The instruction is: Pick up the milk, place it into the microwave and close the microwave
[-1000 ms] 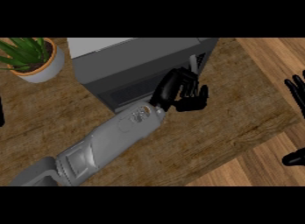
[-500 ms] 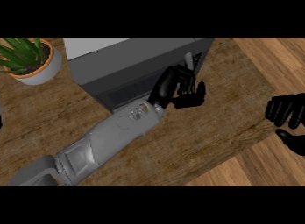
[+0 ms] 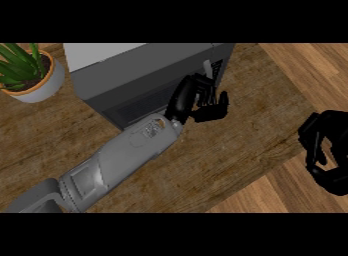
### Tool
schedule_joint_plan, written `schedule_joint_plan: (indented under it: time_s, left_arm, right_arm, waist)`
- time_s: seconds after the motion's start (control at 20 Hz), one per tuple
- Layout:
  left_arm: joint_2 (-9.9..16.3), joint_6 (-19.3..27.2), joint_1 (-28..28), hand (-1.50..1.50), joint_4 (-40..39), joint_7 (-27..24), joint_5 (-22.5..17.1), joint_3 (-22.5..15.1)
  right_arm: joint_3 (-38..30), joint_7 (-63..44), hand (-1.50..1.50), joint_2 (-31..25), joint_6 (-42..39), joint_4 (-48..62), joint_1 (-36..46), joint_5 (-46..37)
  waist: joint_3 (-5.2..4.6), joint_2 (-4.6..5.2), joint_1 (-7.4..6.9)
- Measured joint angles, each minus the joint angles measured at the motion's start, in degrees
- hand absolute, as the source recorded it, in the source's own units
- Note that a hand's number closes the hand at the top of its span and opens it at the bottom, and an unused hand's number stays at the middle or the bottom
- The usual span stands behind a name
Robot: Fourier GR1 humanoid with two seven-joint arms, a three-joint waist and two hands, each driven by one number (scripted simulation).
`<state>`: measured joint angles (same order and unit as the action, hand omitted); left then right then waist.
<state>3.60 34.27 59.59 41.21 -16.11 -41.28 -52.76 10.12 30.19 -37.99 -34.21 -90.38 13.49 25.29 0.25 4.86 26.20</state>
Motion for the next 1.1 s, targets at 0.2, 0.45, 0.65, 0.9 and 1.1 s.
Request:
schedule_joint_plan:
  time_s: [0.2,0.45,0.65,0.9,1.1]
  left_arm:
    - [0.3,1.2,-0.4,1.50,0.0,-0.7,-0.6,-0.1]
    - [0.6,2.8,-0.7,1.50,0.3,-1.4,-1.4,-0.1]
    - [0.7,3.9,-1.0,1.50,0.3,-2.1,-1.8,-0.2]
    - [-0.7,5.9,-0.7,1.50,0.1,-1.7,-3.5,1.1]
    - [-2.7,3.6,-2.1,1.50,2.6,0.4,-10.4,6.4]
  right_arm:
    - [1.3,-0.8,1.50,-0.1,-0.2,-2.5,-0.1,0.5]
    - [2.6,-1.6,1.50,-0.1,-0.2,-5.1,-0.4,1.1]
    - [3.3,-2.0,1.50,-0.2,-0.3,-6.8,-0.7,1.6]
    - [5.7,-3.8,1.50,-1.3,-1.5,-8.6,-2.0,1.5]
    - [8.7,-5.6,1.50,-1.6,-2.6,-10.2,-3.7,1.6]
  waist:
    - [-0.01,-0.15,0.62]
    - [0.01,-0.21,1.28]
    - [0.02,-0.24,1.70]
    - [-0.09,-0.04,1.11]
    - [-0.60,0.79,-0.26]
